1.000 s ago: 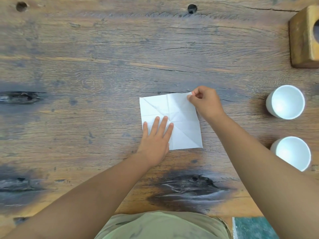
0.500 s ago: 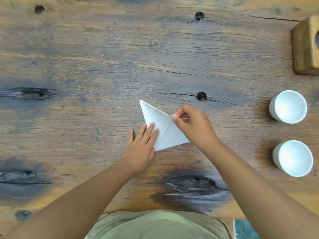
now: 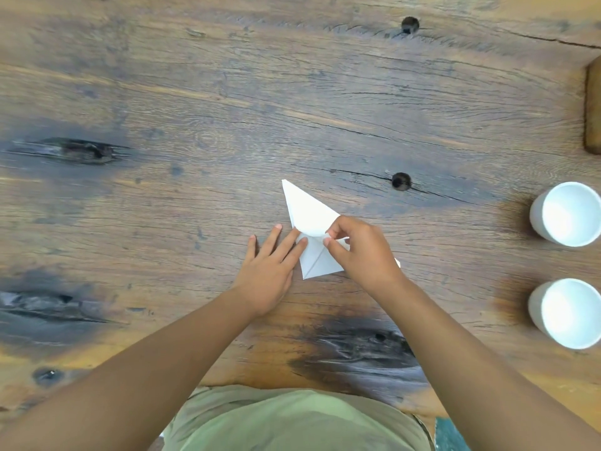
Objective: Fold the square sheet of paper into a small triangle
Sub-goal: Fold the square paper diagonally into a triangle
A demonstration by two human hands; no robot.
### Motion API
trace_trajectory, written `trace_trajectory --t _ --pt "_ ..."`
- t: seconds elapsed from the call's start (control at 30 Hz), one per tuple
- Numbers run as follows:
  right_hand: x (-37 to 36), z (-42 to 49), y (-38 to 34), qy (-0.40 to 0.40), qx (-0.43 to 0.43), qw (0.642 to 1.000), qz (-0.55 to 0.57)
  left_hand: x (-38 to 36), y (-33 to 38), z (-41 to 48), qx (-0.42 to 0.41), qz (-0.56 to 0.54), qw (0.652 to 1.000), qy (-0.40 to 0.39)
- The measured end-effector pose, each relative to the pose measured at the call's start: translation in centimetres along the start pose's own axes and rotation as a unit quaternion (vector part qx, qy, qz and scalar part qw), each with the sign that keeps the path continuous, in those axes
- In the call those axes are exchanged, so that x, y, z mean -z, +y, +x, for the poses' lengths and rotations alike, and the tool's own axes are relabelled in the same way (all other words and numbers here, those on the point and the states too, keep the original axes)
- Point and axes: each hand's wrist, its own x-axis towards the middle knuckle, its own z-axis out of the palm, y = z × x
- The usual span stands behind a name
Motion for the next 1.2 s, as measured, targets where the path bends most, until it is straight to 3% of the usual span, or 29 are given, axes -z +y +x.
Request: trace_trajectory --t 0.57,0.83,1.2 --pt "-1.9 0.6 0.5 -0.063 0.001 0.997 -0.048 0.3 -1.5 -1.1 0.051 -0.014 0.998 0.026" --pt "-2.7 0.3 1.0 -0.070 0.000 0.995 -0.067 1.9 -1.1 0.5 -0.004 -0.015 0.999 0.034" --pt "-3.2 0.2 1.2 -0.084 0.009 0.993 -0.087 1.2 -0.8 1.1 0.005 -0.002 1.000 0.007"
